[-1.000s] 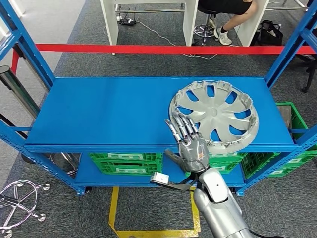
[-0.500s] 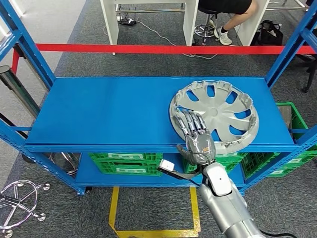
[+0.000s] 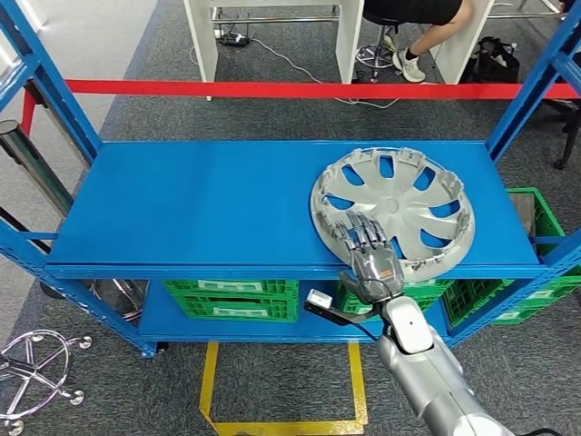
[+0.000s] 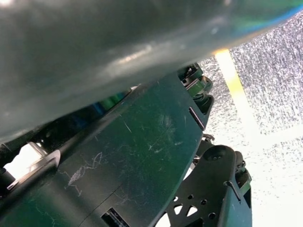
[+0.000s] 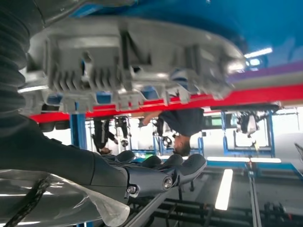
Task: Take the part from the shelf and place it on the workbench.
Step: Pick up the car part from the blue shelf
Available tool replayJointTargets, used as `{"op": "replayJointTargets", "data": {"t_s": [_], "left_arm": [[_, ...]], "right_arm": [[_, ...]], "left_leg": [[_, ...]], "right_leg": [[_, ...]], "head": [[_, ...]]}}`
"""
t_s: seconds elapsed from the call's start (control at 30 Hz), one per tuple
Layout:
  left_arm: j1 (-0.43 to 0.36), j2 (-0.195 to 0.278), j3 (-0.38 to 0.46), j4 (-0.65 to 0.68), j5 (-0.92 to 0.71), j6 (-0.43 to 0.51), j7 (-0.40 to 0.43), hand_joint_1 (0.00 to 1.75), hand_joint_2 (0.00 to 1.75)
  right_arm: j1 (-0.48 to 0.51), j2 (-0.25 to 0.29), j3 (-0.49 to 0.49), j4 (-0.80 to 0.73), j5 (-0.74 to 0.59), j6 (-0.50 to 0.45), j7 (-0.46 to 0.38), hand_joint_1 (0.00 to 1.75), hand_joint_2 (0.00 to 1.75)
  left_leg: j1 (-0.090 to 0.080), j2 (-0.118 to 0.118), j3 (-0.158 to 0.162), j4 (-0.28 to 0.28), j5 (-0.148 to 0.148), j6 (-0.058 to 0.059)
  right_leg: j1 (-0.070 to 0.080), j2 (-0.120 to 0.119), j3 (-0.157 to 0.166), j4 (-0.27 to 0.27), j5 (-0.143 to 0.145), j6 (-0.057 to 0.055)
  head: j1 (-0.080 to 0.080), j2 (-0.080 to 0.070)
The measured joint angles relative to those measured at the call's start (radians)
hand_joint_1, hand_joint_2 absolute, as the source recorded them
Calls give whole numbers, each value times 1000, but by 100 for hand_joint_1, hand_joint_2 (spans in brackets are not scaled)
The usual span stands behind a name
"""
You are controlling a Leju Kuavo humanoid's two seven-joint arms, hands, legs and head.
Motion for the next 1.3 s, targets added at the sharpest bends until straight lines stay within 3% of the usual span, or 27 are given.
{"op": "replayJointTargets", "data": {"t_s": [0.47, 0.97, 1.3], "left_arm": [[0, -1, 3, 0, 6, 6, 5, 0, 0], [1, -2, 23, 0, 21, 7, -4, 0, 0], [2, -3, 34, 0, 23, 6, -4, 0, 0]], "right_arm": [[-12, -54, 23, 42, -47, 7, 14, 0, 175], [6, -128, 104, -124, 13, 199, 119, 0, 175], [14, -175, 131, -183, -22, 268, 126, 0, 175]], "left_leg": [[0, 0, 0, 0, 0, 0], [0, 0, 0, 0, 0, 0], [0, 0, 0, 0, 0, 0]], "right_leg": [[0, 0, 0, 0, 0, 0], [0, 0, 0, 0, 0, 0], [0, 0, 0, 0, 0, 0]], "head": [[0, 0], [0, 0], [0, 0]]}}
